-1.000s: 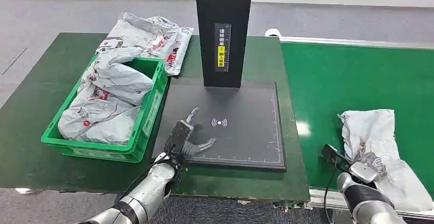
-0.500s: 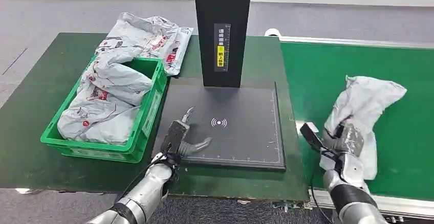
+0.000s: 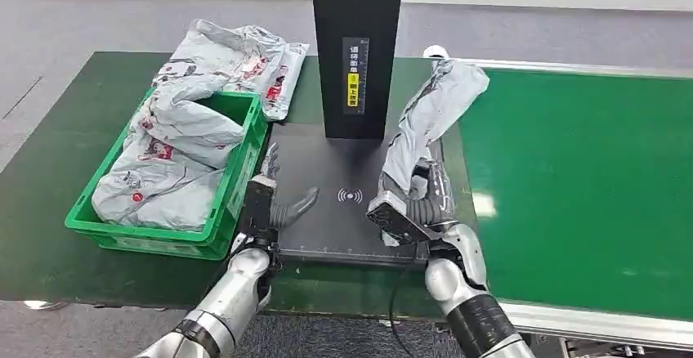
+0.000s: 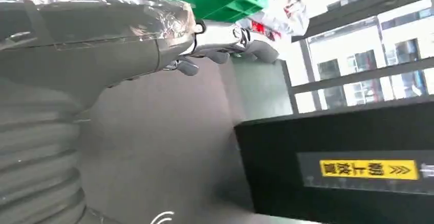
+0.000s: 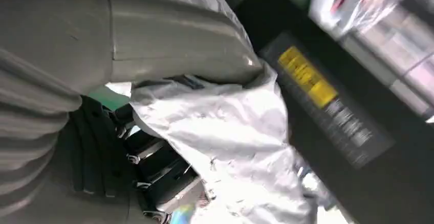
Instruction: Moved the parcel from conveyor to table for the left to box.
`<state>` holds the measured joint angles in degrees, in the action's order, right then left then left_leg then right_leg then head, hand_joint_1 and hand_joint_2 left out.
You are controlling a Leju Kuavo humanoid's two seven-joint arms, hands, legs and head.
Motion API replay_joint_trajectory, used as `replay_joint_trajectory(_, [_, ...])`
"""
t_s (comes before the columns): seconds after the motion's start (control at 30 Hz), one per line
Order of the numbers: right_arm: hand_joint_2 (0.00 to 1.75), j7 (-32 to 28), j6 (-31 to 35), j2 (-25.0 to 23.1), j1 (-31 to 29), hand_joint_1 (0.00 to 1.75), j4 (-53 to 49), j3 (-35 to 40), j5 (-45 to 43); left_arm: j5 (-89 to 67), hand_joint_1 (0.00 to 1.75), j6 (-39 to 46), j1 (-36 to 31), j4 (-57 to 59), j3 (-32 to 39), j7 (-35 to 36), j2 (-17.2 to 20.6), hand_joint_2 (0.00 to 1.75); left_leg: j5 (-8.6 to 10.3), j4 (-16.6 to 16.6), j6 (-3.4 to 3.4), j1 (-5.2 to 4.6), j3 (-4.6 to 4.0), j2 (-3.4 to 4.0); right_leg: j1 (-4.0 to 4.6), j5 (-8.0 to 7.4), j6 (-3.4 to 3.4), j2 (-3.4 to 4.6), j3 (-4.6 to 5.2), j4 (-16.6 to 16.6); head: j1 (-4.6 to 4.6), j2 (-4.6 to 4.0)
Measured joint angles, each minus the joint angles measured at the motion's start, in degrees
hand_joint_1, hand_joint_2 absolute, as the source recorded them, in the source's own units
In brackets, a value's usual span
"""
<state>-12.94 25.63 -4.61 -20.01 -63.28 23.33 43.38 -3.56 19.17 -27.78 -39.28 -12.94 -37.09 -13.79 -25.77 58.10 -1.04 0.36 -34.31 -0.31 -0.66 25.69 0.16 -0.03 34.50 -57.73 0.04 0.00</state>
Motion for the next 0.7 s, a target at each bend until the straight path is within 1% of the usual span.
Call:
replay_joint_trajectory(0.07, [1.75,0.02,-1.76,0.0,0.02,1.75,0.0,1.61,-0.69,0.02,0.0,0.07,-0.01,-0.35,0.0,-0.2,0.0,1.75,0.0,0.02,0.0,-0.01,0.0,-0.01,0.0,-0.01,0.01,-0.01,0.0,0.0,0.02,0.0])
replay_joint_trajectory(0.1, [1.75,0.02,-2.29,0.02,0.01,0.0,0.0,2.03,-0.98,0.04,0.0,0.09,-0.01,-0.41,0.0,-0.33,0.0,1.75,0.0,0.02,0.0,0.0,0.0,-0.02,0.0,-0.01,0.01,-0.01,0.0,0.01,0.0,0.0])
replay_joint_trajectory(0.2, [1.75,0.35,-4.31,0.04,-0.05,0.0,0.39,3.1,-1.77,0.42,0.0,0.44,-0.09,-0.44,0.0,-0.79,0.0,1.75,0.0,0.02,0.0,0.0,0.0,-0.01,0.02,-0.01,0.01,-0.01,0.0,0.0,0.0,0.0])
replay_joint_trajectory(0.3, [1.75,2.58,-6.75,0.22,-0.29,0.0,1.8,4.19,-0.76,1.51,0.0,1.29,-0.39,-0.35,0.0,-1.75,0.0,1.75,0.0,0.01,0.0,0.01,0.01,0.0,0.02,0.0,0.01,0.0,0.01,0.0,0.0,0.0])
replay_joint_trajectory(0.43, [1.75,4.06,-9.5,0.5,-0.84,0.0,4.32,5.55,-0.22,3.01,0.0,2.45,-0.69,-0.33,0.0,-2.71,0.02,1.75,0.0,0.01,0.0,0.01,0.0,0.0,0.03,0.0,0.0,-0.01,0.01,0.0,0.0,0.0])
replay_joint_trajectory(0.63, [1.75,4.16,-9.49,0.7,-2.11,0.0,7.08,6.24,-0.24,4.17,0.0,4.04,-1.14,-0.33,0.0,-3.04,0.04,1.75,0.0,0.02,0.0,0.01,0.0,0.0,0.01,-0.01,0.01,0.0,0.0,0.0,0.02,0.0])
replay_joint_trajectory(0.7, [1.75,1.26,-7.29,0.72,-2.04,0.0,7.21,6.44,-2.03,4.35,0.0,5.03,-1.14,-0.61,0.0,-3.04,0.04,1.75,0.0,0.02,0.0,0.0,-0.01,-0.02,0.01,-0.01,0.01,-0.01,0.01,0.0,0.02,0.0])
